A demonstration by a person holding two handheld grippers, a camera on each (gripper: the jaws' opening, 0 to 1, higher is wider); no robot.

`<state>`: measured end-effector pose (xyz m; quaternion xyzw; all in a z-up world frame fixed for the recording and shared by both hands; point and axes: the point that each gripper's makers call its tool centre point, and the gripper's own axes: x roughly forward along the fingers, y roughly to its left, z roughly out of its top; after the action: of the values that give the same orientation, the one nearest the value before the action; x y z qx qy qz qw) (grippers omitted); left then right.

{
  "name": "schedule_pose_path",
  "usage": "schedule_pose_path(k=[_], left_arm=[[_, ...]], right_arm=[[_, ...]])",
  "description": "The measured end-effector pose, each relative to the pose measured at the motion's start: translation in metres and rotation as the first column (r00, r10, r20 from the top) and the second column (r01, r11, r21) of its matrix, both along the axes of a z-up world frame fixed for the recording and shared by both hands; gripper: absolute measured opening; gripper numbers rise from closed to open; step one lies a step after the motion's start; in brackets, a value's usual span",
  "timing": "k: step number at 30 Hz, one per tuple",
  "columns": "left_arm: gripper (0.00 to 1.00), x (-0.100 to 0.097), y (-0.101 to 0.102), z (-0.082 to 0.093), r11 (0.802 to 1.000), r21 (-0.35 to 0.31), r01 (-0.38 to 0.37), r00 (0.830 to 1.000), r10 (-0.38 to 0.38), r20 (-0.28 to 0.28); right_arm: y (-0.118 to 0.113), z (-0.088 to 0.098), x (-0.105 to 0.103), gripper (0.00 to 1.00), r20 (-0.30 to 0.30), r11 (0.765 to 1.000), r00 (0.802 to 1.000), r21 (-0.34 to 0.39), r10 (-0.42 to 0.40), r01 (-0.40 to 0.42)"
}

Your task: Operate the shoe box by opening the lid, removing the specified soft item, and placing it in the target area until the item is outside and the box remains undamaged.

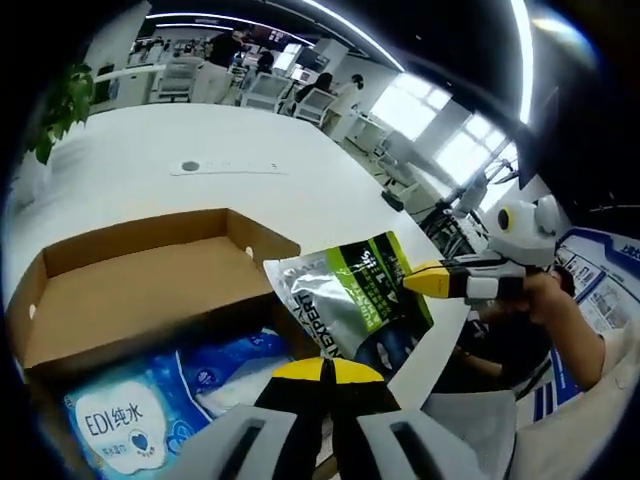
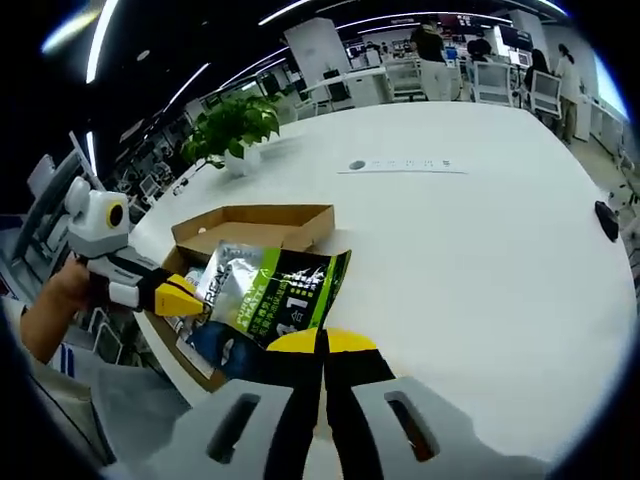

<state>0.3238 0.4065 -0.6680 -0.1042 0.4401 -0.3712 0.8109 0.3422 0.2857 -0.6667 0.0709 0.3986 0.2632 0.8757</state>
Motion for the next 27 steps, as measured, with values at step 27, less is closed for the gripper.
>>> schedule_pose_path(k=[27], left_arm=[[0.00, 0.025, -0.062, -0.023, 0.992, 0.085, 0.090, 0.996, -0.090, -0.009]], right_arm=[[-0.058, -0.023, 0.020, 0.00, -0.037, 0.995, 0.997, -0.076, -0.071, 0.068]])
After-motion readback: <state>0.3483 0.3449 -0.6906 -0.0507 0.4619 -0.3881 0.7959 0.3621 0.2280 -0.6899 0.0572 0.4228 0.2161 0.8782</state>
